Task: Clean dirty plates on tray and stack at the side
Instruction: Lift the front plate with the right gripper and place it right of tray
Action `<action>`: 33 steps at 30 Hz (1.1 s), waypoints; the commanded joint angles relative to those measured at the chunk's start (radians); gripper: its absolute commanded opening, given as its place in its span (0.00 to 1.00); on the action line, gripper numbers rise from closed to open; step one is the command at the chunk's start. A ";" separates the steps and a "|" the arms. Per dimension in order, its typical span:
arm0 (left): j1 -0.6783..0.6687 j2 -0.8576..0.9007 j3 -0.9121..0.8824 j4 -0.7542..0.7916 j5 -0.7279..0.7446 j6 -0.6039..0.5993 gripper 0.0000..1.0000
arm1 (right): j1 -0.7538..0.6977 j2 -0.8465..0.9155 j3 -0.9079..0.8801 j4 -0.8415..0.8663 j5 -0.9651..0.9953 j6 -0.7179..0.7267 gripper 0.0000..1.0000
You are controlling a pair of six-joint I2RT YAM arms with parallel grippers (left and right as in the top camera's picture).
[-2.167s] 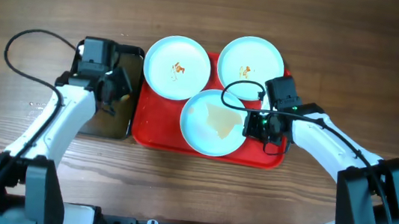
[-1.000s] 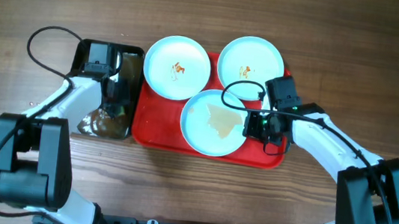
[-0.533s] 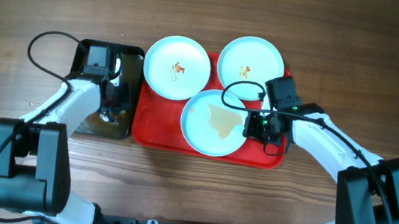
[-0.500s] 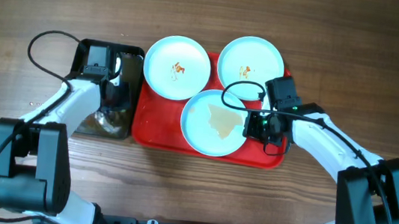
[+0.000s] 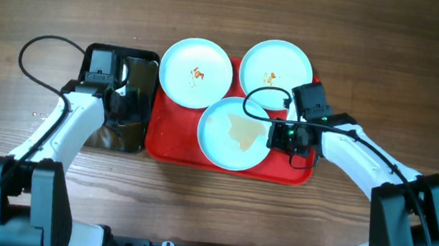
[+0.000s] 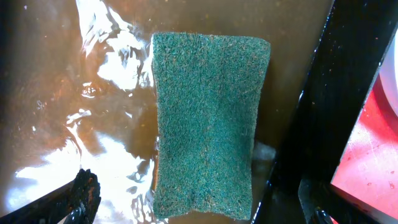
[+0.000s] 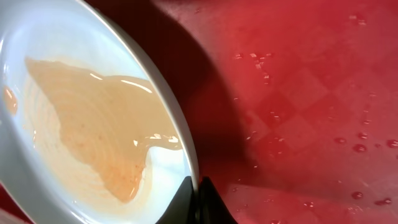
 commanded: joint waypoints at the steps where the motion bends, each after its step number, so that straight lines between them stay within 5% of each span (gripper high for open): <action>1: 0.001 -0.007 0.008 -0.002 0.012 -0.032 1.00 | 0.002 -0.074 0.016 -0.006 -0.045 -0.056 0.04; 13: 0.001 -0.007 0.008 0.002 0.012 -0.032 1.00 | 0.012 -0.401 0.017 -0.045 0.431 -0.137 0.04; 18: 0.001 -0.007 0.008 0.006 0.012 -0.032 1.00 | 0.167 -0.400 0.022 -0.041 0.738 -0.206 0.04; 25: 0.001 -0.007 0.008 0.006 0.012 -0.032 1.00 | 0.424 -0.399 0.022 0.164 1.061 -0.555 0.04; 30: 0.001 -0.007 0.008 0.006 0.012 -0.032 1.00 | 0.455 -0.399 0.022 0.271 1.146 -0.703 0.05; 33: 0.001 -0.007 0.008 0.006 0.012 -0.032 1.00 | 0.455 -0.399 0.022 0.306 1.155 -0.927 0.04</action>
